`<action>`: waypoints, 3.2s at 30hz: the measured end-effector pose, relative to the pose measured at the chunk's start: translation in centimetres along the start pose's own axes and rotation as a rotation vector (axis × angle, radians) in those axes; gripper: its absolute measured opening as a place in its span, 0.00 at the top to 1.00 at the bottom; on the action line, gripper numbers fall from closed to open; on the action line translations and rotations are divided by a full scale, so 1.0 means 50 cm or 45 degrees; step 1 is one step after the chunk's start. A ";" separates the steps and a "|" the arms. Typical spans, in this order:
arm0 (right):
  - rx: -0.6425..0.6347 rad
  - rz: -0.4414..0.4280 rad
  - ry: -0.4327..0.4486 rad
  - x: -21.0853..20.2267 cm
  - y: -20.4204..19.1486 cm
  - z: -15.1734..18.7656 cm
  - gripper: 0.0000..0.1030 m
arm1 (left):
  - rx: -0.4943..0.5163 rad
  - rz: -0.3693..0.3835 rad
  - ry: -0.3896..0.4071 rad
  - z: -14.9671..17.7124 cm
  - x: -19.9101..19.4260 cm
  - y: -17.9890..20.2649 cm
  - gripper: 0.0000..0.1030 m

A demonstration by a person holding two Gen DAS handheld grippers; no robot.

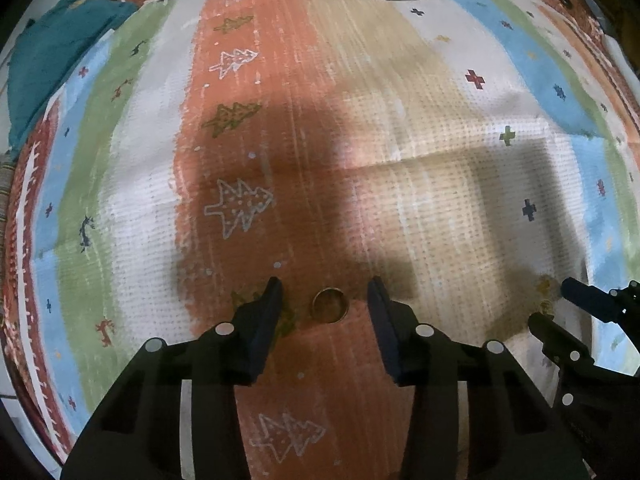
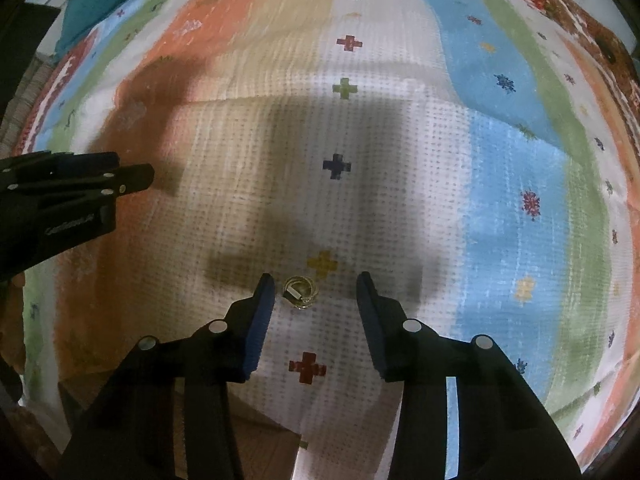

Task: Organize jewelry
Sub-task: 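Grasp the small ring with the left gripper while the right grasps the gold charm, then carry the ring and gold charm over the silver tray, then open both grippers to drop the ring and charm into the tray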

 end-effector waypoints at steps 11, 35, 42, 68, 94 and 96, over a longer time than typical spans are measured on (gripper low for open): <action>-0.035 0.010 -0.002 0.009 -0.019 -0.011 0.82 | 0.029 -0.024 -0.003 0.011 0.004 0.022 0.82; -0.035 0.017 0.216 -0.126 -0.019 0.076 0.83 | 0.011 0.046 0.213 0.104 -0.149 0.039 0.82; 0.007 -0.009 0.303 -0.168 -0.015 0.101 0.83 | 0.021 0.069 0.282 0.154 -0.191 0.053 0.82; -0.082 -0.025 0.455 -0.240 -0.055 0.214 0.83 | 0.056 0.116 0.411 0.285 -0.247 0.079 0.82; -0.196 -0.101 0.437 -0.234 -0.106 0.299 0.83 | 0.125 0.174 0.482 0.390 -0.267 0.111 0.82; -0.192 -0.104 0.434 -0.235 -0.105 0.303 0.81 | 0.122 0.175 0.482 0.389 -0.267 0.111 0.74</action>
Point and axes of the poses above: each gripper's, at about its wrist camera, not at the fingertips, and x roughly the way its jaws point, y to its right, z to its underside, the point moved 6 cm from there along x, roughly the way its jaws point, and after that the axes turned 13 degrees about -y, right-handed, at the moved point
